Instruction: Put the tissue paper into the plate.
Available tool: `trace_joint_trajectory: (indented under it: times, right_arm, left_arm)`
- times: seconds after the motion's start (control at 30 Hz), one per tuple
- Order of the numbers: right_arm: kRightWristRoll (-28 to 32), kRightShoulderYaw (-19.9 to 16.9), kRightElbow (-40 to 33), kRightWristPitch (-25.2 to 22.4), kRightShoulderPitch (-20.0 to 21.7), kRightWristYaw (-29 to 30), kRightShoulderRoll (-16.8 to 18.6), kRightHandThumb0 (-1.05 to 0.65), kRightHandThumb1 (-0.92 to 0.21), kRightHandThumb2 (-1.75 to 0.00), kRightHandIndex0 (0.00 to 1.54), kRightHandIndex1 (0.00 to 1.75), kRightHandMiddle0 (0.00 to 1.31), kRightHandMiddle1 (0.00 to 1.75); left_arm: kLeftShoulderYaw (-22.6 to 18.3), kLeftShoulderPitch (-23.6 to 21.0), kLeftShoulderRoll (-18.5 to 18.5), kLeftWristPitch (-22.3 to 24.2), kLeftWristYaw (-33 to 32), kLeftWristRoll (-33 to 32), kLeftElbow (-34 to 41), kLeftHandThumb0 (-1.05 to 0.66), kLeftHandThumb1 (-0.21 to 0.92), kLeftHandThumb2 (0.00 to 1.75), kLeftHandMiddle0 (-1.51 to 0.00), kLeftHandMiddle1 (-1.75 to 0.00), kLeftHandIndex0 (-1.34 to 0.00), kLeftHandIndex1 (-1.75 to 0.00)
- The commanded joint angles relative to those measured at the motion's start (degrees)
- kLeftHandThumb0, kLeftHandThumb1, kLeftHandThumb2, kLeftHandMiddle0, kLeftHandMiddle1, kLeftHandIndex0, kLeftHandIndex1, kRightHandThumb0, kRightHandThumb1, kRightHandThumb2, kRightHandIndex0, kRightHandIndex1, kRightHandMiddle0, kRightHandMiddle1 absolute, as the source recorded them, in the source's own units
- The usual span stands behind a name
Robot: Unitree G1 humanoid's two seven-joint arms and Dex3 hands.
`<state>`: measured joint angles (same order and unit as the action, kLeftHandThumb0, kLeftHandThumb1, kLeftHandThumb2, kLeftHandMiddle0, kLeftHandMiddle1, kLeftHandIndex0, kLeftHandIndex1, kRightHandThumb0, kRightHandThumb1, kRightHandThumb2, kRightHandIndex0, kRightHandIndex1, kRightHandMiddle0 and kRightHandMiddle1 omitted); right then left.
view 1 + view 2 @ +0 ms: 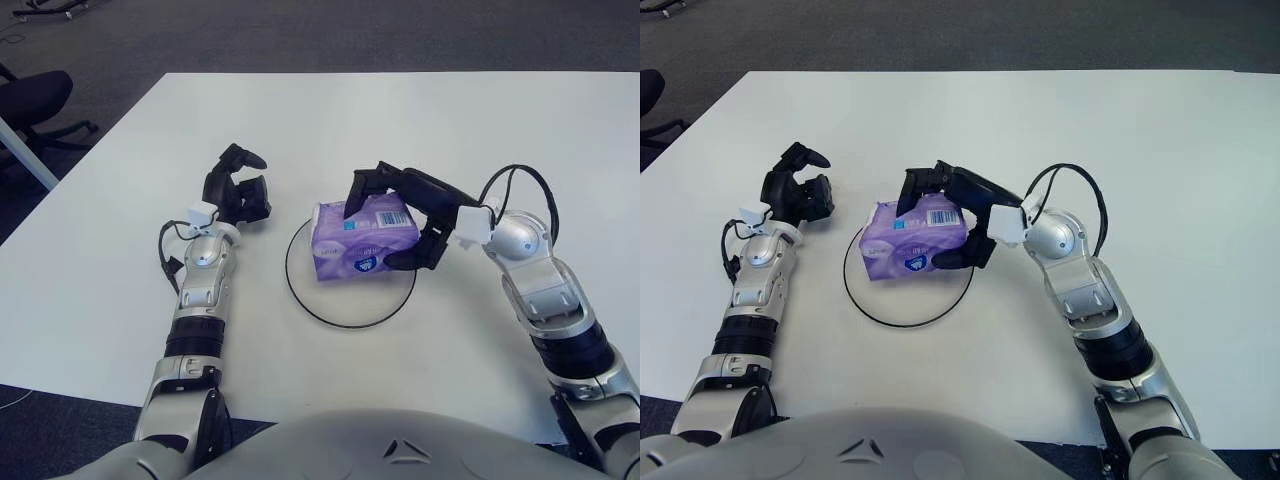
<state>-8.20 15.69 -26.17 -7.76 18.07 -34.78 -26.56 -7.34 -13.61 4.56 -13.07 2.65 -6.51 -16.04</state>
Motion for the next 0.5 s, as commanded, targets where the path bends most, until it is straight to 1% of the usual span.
trace_joint_trajectory:
  times: [0.0,0.1,0.13,0.17,0.23,0.27,0.33,0.37,0.43,0.47]
  right_arm:
    - [-1.63,1.07,1.21,4.57,1.76,-1.0,-1.34,-0.49,-0.36,-1.04,0.17,1.38,0.08,1.55]
    - [-2.69,1.54,3.26,9.05,2.39,-1.2,-1.98,-0.63,-0.39,-0.97,0.07,1.2,0.03,1.38]
    - [-2.98,1.63,3.87,10.26,2.57,-1.22,-2.13,-0.68,-0.42,-0.92,0.05,1.08,0.02,1.29]
    - [-3.35,1.72,4.49,11.44,2.75,-1.21,-2.29,-0.71,-0.44,-0.89,0.03,1.0,0.01,1.23]
    - [-4.02,1.81,5.54,13.41,3.02,-1.11,-2.5,-0.75,-0.47,-0.84,0.01,0.87,0.0,1.15]
    - [-4.31,1.82,6.01,14.27,3.13,-1.06,-2.58,-0.78,-0.49,-0.81,0.01,0.76,0.0,1.08]
    - [-4.66,1.79,7.09,16.16,3.42,-1.02,-2.76,-0.8,-0.52,-0.77,0.0,0.65,0.0,1.0]
    - [-4.98,1.73,8.08,17.91,3.73,-1.06,-3.18,-0.82,-0.54,-0.75,0.0,0.61,0.0,0.97]
    - [-5.45,1.55,9.3,20.32,4.07,-1.11,-3.69,-0.85,-0.58,-0.7,0.0,0.45,0.0,0.83]
    - [-5.59,1.45,9.62,21.05,4.12,-1.12,-3.79,-0.86,-0.6,-0.68,0.0,0.39,0.0,0.8]
  left_arm:
    - [0.95,9.8,-4.48,0.13,-0.82,-0.1,-5.92,-0.47,0.34,1.29,-1.33,-1.75,-0.6,-1.75]
    - [0.96,9.86,-4.53,0.1,-0.8,-0.19,-5.75,-0.48,0.32,1.31,-1.33,-1.75,-0.61,-1.75]
    - [0.96,9.88,-4.54,0.08,-0.78,-0.21,-5.7,-0.48,0.32,1.32,-1.33,-1.75,-0.61,-1.75]
    - [0.97,9.88,-4.54,0.03,-0.78,-0.21,-5.66,-0.48,0.31,1.32,-1.33,-1.75,-0.62,-1.75]
    - [0.98,9.88,-4.55,-0.06,-0.79,-0.19,-5.64,-0.48,0.31,1.32,-1.33,-1.75,-0.62,-1.75]
    - [0.98,9.87,-4.55,-0.11,-0.79,-0.18,-5.63,-0.48,0.31,1.32,-1.33,-1.75,-0.62,-1.75]
    - [1.01,9.91,-4.57,-0.14,-0.86,-0.11,-5.53,-0.48,0.31,1.33,-1.33,-1.75,-0.62,-1.75]
    - [1.01,9.92,-4.6,-0.2,-0.87,-0.12,-5.49,-0.48,0.31,1.33,-1.33,-1.75,-0.62,-1.75]
    - [1.04,9.96,-4.67,-0.19,-0.93,-0.12,-5.35,-0.48,0.31,1.33,-1.33,-1.75,-0.62,-1.75]
    - [1.05,9.99,-4.7,-0.15,-0.97,-0.11,-5.26,-0.48,0.31,1.33,-1.33,-1.75,-0.62,-1.75]
